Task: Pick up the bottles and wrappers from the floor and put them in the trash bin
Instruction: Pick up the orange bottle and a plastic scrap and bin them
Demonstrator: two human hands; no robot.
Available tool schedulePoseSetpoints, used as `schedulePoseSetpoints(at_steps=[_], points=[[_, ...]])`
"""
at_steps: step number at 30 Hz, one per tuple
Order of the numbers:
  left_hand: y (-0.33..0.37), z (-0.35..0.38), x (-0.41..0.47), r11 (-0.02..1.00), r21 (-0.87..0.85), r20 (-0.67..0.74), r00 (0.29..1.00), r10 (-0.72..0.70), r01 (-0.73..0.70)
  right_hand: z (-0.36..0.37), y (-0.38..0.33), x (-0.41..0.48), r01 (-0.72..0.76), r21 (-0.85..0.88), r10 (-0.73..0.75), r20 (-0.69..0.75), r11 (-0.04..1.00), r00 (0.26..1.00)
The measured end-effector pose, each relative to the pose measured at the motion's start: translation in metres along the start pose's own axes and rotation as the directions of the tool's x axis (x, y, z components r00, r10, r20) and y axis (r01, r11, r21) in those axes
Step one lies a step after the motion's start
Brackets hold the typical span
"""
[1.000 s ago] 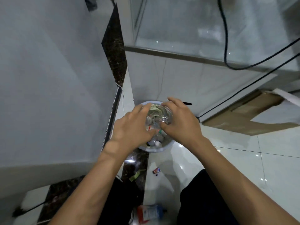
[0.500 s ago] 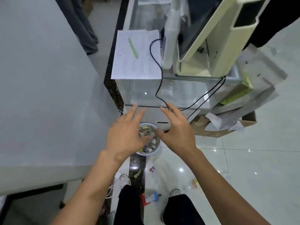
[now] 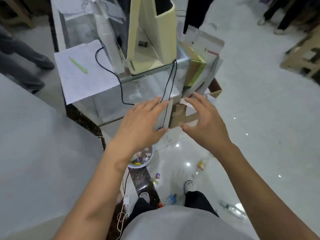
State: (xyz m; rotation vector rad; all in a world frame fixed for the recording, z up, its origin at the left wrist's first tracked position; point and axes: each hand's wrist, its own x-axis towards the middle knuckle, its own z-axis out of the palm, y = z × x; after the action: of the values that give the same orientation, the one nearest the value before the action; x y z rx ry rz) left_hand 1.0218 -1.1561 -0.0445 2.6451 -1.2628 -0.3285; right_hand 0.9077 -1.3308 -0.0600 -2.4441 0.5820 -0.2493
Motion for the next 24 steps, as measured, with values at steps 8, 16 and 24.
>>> schedulePoseSetpoints(at_steps=[8, 16, 24], points=[[0.101, 0.02, 0.026, 0.795, 0.078, 0.13, 0.797, 0.59, -0.602, -0.034, 0.006, -0.152, -0.521, 0.011, 0.491, -0.353, 0.854, 0.797], [0.244, 0.03, -0.048, 0.42, -0.01, 0.173, 0.412, 0.895, -0.908, -0.05, -0.018, -0.345, -0.798, 0.26, 0.687, -0.684, 0.544, 0.246], [0.347, 0.07, -0.166, 0.041, -0.107, 0.224, 0.016, 0.974, -0.993, -0.043, -0.047, -0.491, -0.842, 0.466, 0.772, -0.628, 0.271, -0.099]])
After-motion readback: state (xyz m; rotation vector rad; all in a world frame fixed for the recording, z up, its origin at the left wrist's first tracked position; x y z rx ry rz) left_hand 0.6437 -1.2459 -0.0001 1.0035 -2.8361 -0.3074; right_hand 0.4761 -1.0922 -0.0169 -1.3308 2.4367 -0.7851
